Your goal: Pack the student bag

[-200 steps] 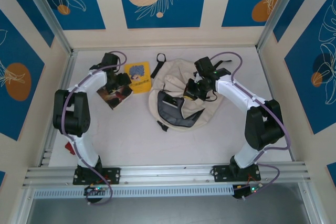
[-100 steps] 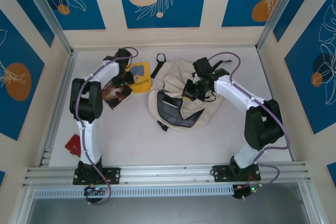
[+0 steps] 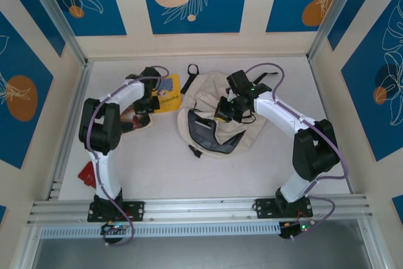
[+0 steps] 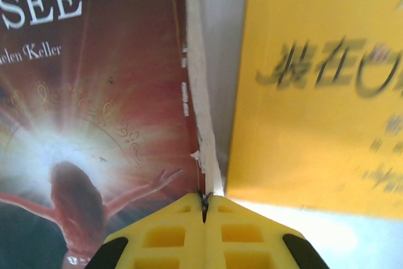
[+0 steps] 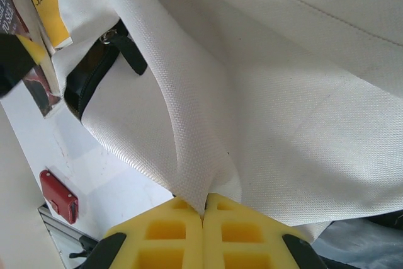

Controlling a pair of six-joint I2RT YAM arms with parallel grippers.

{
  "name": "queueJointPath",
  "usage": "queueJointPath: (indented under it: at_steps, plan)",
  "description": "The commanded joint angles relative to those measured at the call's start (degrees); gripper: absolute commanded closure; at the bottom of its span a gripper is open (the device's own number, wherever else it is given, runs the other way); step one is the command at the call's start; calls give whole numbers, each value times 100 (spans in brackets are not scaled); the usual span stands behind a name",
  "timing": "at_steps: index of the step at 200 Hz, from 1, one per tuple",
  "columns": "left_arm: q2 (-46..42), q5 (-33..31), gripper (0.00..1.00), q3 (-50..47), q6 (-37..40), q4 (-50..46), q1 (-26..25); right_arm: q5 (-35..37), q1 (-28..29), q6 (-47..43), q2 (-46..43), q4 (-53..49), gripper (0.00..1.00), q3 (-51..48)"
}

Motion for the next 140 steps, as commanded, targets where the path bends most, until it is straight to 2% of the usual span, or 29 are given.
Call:
queueJointPath:
  at_steps: [1,38,72,105,116,128,140]
  plan:
    - [-522,134,100,-530,-23,-202,-192,-29,56,78,43,16,97,39]
    - [-1550,505,100,-1592,-162,-82,-595,38,68,80,-26,-2,97,-2]
    - [-2333,1290,100,-2558,-580,289,-872,102,79,50,-28,-30,97,-38]
    - [-2852,2182,100,-2924,-851,771,-1098,255,90,15,-46,-98,96,-55]
    - [-2938,2352,86,-2894,-753,777,-1105,272,94,8,-46,-115,97,-41]
    - [-2975,2100,70,-2776,-650,543,-1102,280,112,12,-51,-137,98,1]
    - [-2987,1889,61,-2677,-530,362,-1054,350,164,11,-54,-187,97,77]
